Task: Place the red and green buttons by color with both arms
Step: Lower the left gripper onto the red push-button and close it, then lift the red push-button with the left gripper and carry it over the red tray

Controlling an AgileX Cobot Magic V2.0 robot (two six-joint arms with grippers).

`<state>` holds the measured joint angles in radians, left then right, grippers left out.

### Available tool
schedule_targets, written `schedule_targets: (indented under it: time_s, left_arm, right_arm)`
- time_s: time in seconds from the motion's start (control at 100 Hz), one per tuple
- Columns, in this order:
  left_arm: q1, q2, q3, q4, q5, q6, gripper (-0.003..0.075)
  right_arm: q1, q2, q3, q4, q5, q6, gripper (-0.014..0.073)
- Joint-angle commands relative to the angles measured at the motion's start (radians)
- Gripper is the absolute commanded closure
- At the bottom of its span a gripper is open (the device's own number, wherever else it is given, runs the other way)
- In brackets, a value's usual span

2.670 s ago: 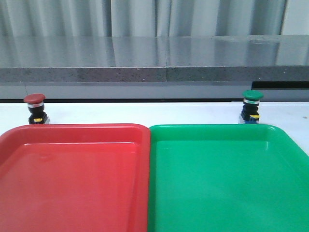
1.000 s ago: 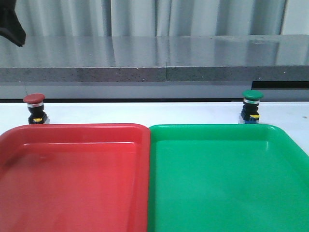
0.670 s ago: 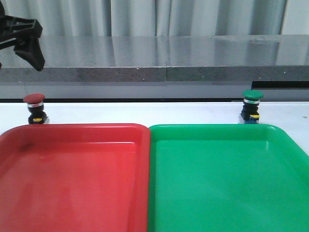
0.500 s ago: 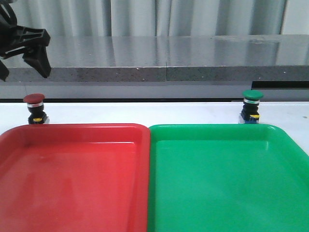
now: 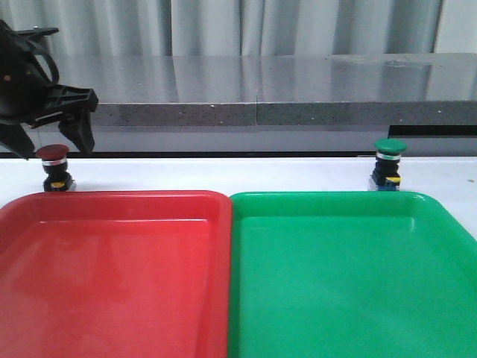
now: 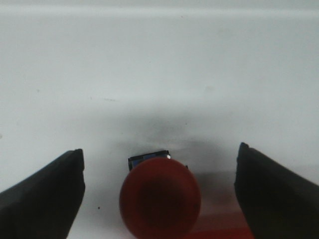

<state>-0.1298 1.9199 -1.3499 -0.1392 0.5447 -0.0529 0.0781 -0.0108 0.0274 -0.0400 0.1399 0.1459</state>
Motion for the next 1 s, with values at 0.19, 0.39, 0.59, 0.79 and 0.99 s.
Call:
schedule_targets:
  time_s: [0.19,0.39,0.59,0.79,0.99]
  left_arm:
    - [-0.006,-0.030,-0.056,-0.012,0.002,-0.008,0.0199]
    - [-0.006,-0.030,-0.056,-0.012,0.010,-0.008,0.0375]
    - [-0.006,-0.030,-0.056,-0.012,0.010,-0.008,0.0516]
    - [-0.007,-0.096,-0.056,-0.012,-0.005,-0.008,0.0554]
    - [-0.020,-0.215,-0.052,-0.016,0.010,-0.008,0.0554]
  right_arm:
    - [-0.004,-0.017,-0.019,-0.010,-0.073,-0.004,0.0658]
    - [-0.004,-0.017,-0.019,-0.010,-0.073,-0.004,0.0658]
    - [-0.004,-0.017,-0.019,-0.010,-0.073,-0.004,0.0658]
    - [-0.004,-0.017,-0.019,-0.010,-0.073,-0.004,0.0658]
    - [-0.004,-0.017,-0.019,-0.010,-0.073,-0.004,0.0658]
